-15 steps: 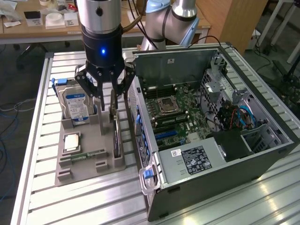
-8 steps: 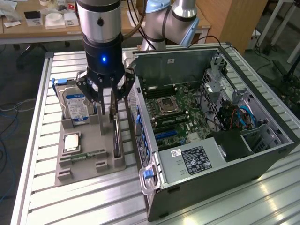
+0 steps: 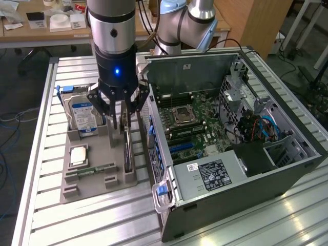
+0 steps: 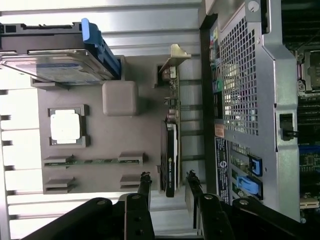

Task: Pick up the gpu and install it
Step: 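Pick up the gpu and move the gpu toward the slot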

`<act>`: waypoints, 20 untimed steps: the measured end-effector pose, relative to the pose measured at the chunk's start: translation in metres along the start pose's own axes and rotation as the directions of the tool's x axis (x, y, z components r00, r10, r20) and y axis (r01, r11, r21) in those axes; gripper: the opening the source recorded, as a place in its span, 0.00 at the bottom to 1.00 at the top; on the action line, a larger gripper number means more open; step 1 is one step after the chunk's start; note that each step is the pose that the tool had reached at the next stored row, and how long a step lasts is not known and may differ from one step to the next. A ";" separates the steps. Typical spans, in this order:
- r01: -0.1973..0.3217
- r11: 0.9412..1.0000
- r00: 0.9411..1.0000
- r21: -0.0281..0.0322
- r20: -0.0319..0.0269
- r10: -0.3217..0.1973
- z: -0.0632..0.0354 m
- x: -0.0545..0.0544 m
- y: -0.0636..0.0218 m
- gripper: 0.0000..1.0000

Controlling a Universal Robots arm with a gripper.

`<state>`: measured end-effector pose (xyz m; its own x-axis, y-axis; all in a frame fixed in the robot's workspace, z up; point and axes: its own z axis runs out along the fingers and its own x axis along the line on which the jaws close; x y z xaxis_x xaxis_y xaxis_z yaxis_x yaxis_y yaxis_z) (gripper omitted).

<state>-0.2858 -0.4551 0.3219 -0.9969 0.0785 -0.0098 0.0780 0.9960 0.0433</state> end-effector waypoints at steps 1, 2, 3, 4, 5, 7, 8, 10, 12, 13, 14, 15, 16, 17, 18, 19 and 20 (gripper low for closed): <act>0.000 1.000 1.000 0.000 0.000 0.000 0.0018 0.000 0.0000 0.42; 0.000 1.000 1.000 0.000 0.000 0.000 0.0036 0.000 -0.0001 0.42; 0.000 1.000 1.000 0.000 0.000 0.000 0.0054 -0.001 -0.0002 0.42; 0.000 1.000 1.000 0.000 0.000 0.000 0.0074 -0.001 -0.0003 0.42; 0.000 1.000 1.000 0.000 0.000 0.000 0.0092 -0.001 -0.0003 0.42; 0.000 1.000 1.000 0.000 0.000 0.000 0.0104 -0.002 -0.0003 0.42; 0.000 1.000 1.000 0.000 0.000 0.000 0.0104 -0.002 -0.0003 0.42; 0.000 1.000 1.000 0.000 0.000 0.000 0.0104 -0.002 -0.0003 0.42; 0.000 1.000 1.000 0.000 0.000 0.000 0.0129 -0.002 -0.0004 0.42; 0.000 1.000 1.000 0.000 0.000 0.000 0.0146 -0.002 -0.0005 0.42; 0.000 1.000 1.000 0.000 0.000 0.000 0.0163 -0.002 -0.0006 0.42; 0.000 1.000 1.000 0.000 0.000 0.000 0.0181 -0.003 -0.0006 0.42; 0.000 1.000 1.000 0.000 0.000 0.000 0.0200 -0.004 -0.0005 0.42; 0.000 1.000 1.000 0.000 0.000 0.000 0.0238 -0.006 -0.0005 0.42; 0.000 1.000 1.000 0.000 0.000 0.000 0.0274 -0.006 -0.0005 0.42; 0.000 1.000 1.000 0.000 0.000 0.000 0.0292 -0.006 -0.0005 0.42; 0.000 1.000 1.000 0.000 0.000 0.000 0.0310 -0.006 -0.0003 0.42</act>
<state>-0.2796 -0.4546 0.2910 -0.9969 0.0785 -0.0098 0.0780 0.9960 0.0433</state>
